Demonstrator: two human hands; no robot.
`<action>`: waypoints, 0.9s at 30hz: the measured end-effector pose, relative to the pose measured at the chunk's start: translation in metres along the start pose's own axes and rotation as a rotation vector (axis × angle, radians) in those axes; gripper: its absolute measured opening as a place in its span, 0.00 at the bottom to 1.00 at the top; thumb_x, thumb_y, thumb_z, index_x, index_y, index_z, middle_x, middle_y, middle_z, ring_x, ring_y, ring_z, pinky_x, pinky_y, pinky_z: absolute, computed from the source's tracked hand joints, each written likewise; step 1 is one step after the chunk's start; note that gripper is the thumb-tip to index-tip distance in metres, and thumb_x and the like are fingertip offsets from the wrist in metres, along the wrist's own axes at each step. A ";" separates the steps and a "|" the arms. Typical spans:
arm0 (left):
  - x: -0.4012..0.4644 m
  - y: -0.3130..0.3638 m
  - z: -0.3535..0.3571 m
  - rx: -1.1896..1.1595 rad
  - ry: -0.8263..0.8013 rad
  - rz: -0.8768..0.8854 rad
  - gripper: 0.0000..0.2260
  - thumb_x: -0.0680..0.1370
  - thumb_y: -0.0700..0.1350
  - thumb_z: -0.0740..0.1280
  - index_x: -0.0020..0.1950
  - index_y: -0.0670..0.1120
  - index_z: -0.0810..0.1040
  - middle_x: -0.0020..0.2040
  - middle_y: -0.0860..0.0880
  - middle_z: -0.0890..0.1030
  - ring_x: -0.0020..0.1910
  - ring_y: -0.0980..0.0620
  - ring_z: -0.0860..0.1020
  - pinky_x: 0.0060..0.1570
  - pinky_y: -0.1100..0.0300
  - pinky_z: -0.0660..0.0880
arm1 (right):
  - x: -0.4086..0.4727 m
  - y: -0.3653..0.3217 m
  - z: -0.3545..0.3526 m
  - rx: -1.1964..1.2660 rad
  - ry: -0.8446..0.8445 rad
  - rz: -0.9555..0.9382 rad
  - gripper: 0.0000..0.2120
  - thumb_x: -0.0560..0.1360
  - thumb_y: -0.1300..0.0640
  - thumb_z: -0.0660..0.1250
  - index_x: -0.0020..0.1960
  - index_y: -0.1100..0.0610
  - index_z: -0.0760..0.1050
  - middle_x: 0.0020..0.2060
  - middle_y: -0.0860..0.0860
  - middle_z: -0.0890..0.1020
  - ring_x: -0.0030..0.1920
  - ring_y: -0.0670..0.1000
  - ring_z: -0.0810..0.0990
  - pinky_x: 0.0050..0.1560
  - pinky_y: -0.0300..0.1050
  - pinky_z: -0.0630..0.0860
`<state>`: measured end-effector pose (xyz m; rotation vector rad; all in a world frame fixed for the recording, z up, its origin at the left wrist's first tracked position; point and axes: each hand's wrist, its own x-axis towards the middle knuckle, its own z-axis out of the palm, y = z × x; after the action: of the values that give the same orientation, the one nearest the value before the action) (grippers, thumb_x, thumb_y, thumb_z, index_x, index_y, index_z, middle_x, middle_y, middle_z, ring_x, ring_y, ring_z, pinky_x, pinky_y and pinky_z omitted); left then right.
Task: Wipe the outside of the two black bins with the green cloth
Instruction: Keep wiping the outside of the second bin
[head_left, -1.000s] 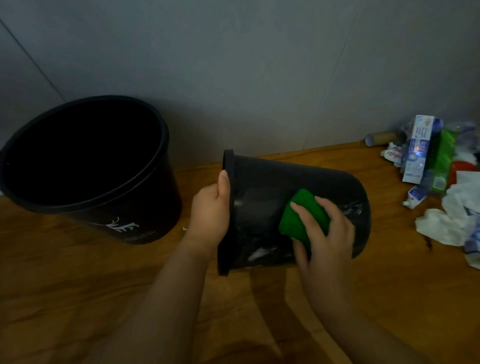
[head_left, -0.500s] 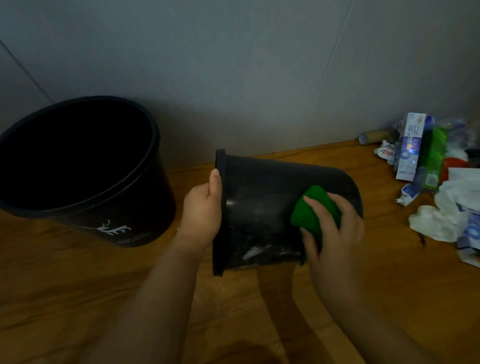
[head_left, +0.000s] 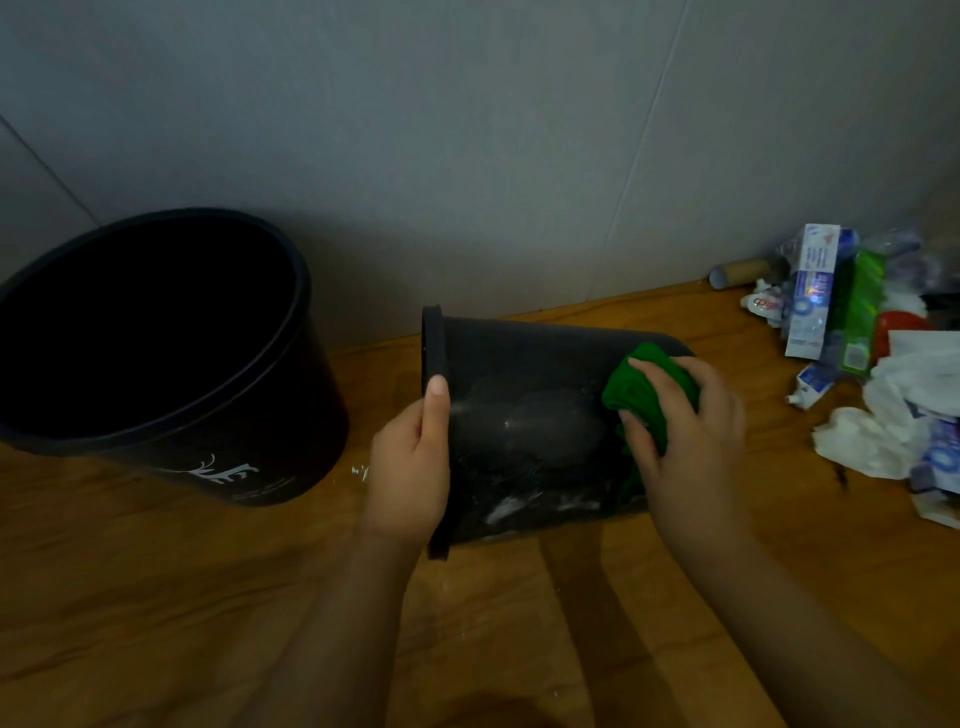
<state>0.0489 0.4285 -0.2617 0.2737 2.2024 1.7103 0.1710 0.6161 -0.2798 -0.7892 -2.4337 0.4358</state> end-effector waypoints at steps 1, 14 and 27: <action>-0.004 -0.001 0.002 -0.015 -0.002 0.012 0.24 0.82 0.58 0.53 0.42 0.43 0.79 0.38 0.49 0.81 0.38 0.57 0.81 0.37 0.66 0.76 | 0.000 0.000 0.000 -0.002 -0.005 0.002 0.22 0.76 0.54 0.66 0.70 0.49 0.70 0.67 0.53 0.68 0.67 0.57 0.65 0.63 0.49 0.66; 0.006 0.001 0.004 -0.016 0.015 -0.011 0.24 0.83 0.57 0.52 0.44 0.44 0.80 0.42 0.48 0.82 0.43 0.54 0.82 0.46 0.57 0.79 | -0.026 0.002 0.000 0.045 -0.019 0.024 0.25 0.73 0.58 0.69 0.69 0.49 0.71 0.70 0.53 0.66 0.69 0.59 0.63 0.65 0.57 0.69; 0.006 0.002 0.004 0.027 0.019 0.004 0.24 0.83 0.58 0.50 0.45 0.44 0.80 0.42 0.47 0.82 0.40 0.58 0.81 0.42 0.60 0.76 | -0.016 0.003 -0.005 -0.042 -0.028 0.107 0.26 0.73 0.56 0.68 0.70 0.47 0.69 0.71 0.52 0.64 0.70 0.59 0.63 0.63 0.61 0.71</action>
<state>0.0447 0.4345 -0.2610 0.2705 2.2413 1.6932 0.1866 0.6092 -0.2836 -0.9400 -2.4417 0.4406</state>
